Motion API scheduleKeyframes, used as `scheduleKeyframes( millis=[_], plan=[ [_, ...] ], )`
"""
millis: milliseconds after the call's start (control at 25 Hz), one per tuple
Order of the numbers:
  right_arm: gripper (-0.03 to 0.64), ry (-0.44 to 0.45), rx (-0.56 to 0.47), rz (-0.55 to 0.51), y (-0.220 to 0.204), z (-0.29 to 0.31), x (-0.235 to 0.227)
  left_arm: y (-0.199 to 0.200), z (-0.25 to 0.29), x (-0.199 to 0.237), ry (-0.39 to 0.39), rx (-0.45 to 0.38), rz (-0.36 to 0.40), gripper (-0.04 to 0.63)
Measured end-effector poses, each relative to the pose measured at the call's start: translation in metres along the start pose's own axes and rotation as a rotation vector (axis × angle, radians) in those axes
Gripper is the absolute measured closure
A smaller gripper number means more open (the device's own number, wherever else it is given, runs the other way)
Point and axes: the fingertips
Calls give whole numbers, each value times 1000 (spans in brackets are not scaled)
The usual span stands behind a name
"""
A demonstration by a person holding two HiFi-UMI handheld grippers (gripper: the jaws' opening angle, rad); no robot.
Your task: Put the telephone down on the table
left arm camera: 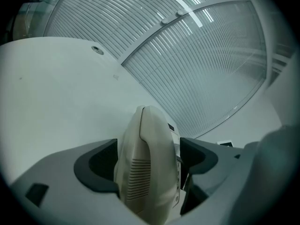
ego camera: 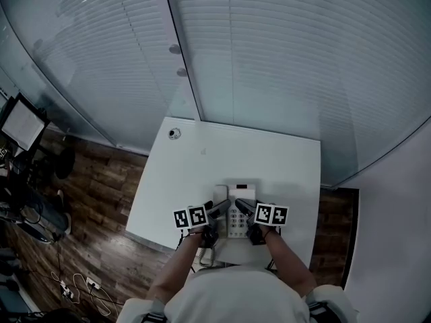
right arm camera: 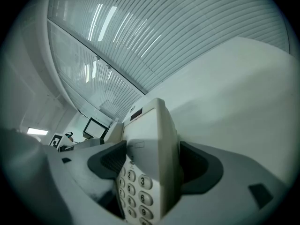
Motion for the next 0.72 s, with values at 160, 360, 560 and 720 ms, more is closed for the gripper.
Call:
scheduleKeyframes(
  millis=[160,360,560,720],
  plan=[
    [265,-54,-19,-49,5,-4,0,1,-10,-5,-15,-8,-3,163],
    [267,-121,-57,-95,6,-6,-2,-6,-20,-6,-34,-12,-5,163],
    [267,-159,-144,-87,10,-26,3,-13,-34,-13,-57,-9,15,164],
    [267,-149,-208,-71,8,-46,13,-22,-47,-21,-82,-6,45,164]
  ],
)
Point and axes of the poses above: the fingertips, and each gripper's own axes: z forward along the fingers, x to its left, y out of its top, and after that the axes turned 5 degrees about -x, right-handed
